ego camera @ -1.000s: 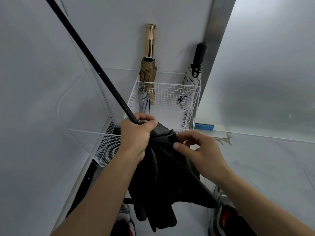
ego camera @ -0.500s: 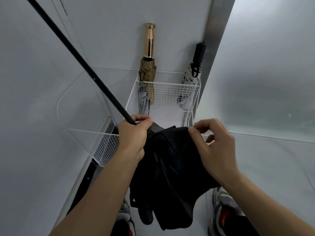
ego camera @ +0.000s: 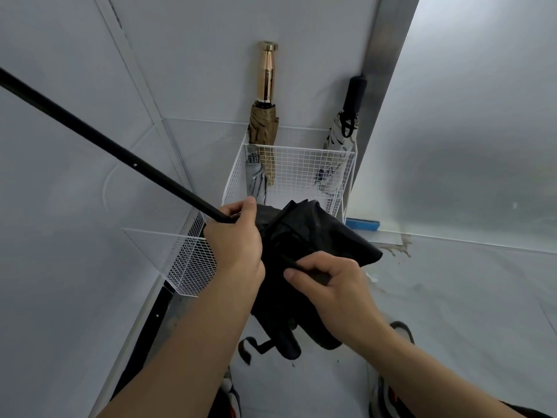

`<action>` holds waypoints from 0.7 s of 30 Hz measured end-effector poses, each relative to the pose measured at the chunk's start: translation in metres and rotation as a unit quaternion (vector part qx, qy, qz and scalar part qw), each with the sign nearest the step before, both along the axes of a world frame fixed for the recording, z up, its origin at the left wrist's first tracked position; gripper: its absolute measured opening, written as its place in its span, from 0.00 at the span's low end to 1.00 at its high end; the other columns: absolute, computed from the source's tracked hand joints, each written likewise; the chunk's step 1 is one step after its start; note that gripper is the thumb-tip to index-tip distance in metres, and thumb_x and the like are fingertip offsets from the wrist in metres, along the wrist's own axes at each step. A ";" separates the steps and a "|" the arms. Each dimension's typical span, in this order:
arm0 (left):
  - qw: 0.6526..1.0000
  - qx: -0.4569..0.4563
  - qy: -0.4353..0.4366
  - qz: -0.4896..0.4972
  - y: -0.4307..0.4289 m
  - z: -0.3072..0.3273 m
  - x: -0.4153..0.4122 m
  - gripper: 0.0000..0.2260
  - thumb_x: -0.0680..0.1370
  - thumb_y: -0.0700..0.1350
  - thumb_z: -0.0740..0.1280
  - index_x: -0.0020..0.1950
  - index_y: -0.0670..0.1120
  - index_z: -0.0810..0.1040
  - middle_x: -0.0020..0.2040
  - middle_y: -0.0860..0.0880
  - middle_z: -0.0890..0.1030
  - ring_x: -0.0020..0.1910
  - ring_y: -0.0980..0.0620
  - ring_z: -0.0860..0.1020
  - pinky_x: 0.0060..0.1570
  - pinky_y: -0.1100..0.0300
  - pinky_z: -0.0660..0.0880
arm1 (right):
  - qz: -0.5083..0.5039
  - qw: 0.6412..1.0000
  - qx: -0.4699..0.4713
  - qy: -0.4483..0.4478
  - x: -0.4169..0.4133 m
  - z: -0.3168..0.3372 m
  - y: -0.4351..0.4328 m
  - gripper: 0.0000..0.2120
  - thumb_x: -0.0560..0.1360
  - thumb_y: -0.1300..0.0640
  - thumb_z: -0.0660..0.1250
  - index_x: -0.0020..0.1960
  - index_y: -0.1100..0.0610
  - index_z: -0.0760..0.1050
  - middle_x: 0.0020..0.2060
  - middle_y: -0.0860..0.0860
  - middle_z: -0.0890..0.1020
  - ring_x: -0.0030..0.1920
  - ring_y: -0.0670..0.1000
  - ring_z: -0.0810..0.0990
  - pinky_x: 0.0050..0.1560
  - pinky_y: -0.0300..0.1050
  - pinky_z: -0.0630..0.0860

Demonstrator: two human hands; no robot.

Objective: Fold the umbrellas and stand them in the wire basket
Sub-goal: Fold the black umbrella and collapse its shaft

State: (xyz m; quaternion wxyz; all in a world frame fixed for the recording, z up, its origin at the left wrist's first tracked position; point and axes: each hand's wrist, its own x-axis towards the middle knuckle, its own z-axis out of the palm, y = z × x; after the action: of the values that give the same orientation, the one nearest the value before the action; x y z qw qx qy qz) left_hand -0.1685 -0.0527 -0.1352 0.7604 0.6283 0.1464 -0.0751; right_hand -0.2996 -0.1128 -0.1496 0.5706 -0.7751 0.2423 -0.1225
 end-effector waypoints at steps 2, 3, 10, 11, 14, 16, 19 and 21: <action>1.000 0.001 -0.009 0.017 0.001 0.000 0.003 0.07 0.76 0.40 0.72 0.39 0.47 0.79 0.36 0.50 0.80 0.37 0.55 0.80 0.46 0.61 0.79 | 0.048 0.994 0.088 -0.035 -0.003 0.007 0.000 0.02 0.74 0.61 0.72 0.45 0.57 0.84 0.40 0.49 0.86 0.42 0.47 0.85 0.40 0.37 0.79; 1.000 -0.001 -0.012 0.026 0.003 0.000 0.005 0.08 0.76 0.40 0.72 0.38 0.47 0.79 0.36 0.50 0.79 0.37 0.55 0.80 0.46 0.61 0.78 | 0.065 0.991 0.112 -0.042 -0.004 0.010 -0.001 0.02 0.74 0.62 0.72 0.45 0.59 0.84 0.41 0.51 0.86 0.43 0.49 0.86 0.41 0.38 0.80; 0.999 -0.023 -0.002 0.042 0.007 0.002 0.007 0.07 0.77 0.40 0.71 0.39 0.47 0.78 0.36 0.51 0.78 0.32 0.60 0.79 0.38 0.68 0.76 | 0.083 0.973 0.215 -0.008 -0.002 0.007 -0.006 0.07 0.67 0.68 0.77 0.36 0.62 0.80 0.50 0.53 0.86 0.48 0.57 0.86 0.49 0.53 0.81; 0.999 -0.023 -0.003 0.040 0.007 0.002 0.007 0.07 0.77 0.40 0.71 0.39 0.47 0.79 0.36 0.51 0.79 0.33 0.59 0.79 0.39 0.67 0.77 | 0.091 0.971 0.220 0.003 0.000 0.008 -0.006 0.09 0.67 0.70 0.77 0.34 0.62 0.78 0.52 0.52 0.86 0.50 0.56 0.86 0.50 0.52 0.81; 0.999 -0.017 -0.008 0.032 0.005 0.001 0.005 0.07 0.77 0.41 0.72 0.39 0.47 0.79 0.37 0.51 0.79 0.36 0.58 0.80 0.43 0.64 0.78 | 0.109 0.957 0.268 0.006 0.002 0.006 -0.010 0.15 0.64 0.72 0.75 0.29 0.58 0.73 0.54 0.52 0.85 0.54 0.53 0.84 0.50 0.48 0.80; 1.000 -0.016 -0.008 0.024 0.005 0.000 0.005 0.07 0.76 0.41 0.72 0.39 0.47 0.79 0.37 0.50 0.79 0.38 0.55 0.80 0.47 0.60 0.79 | 0.121 0.941 0.317 0.001 0.002 0.006 -0.014 0.15 0.63 0.72 0.72 0.30 0.58 0.68 0.49 0.52 0.86 0.48 0.52 0.85 0.45 0.46 0.79; 1.000 -0.008 -0.006 0.018 0.005 -0.002 0.007 0.07 0.76 0.40 0.72 0.39 0.46 0.79 0.38 0.49 0.80 0.40 0.52 0.81 0.48 0.59 0.80 | 0.146 0.907 0.394 -0.011 0.000 0.009 -0.021 0.14 0.64 0.72 0.70 0.32 0.59 0.67 0.34 0.52 0.81 0.33 0.49 0.80 0.36 0.40 0.77; 1.000 -0.008 -0.007 0.019 0.007 -0.002 0.009 0.07 0.76 0.40 0.72 0.39 0.45 0.79 0.38 0.48 0.80 0.39 0.52 0.81 0.43 0.62 0.80 | 0.155 0.896 0.415 -0.021 -0.002 0.011 -0.028 0.09 0.65 0.65 0.76 0.36 0.58 0.75 0.36 0.52 0.82 0.36 0.51 0.81 0.39 0.41 0.79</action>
State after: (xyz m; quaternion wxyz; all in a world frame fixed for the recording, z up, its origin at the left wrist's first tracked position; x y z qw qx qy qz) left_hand -0.1595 -0.0460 -0.1369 0.7678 0.6197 0.1523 -0.0575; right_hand -0.3012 -0.1405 -0.1383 0.8570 -0.4931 0.1356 0.0628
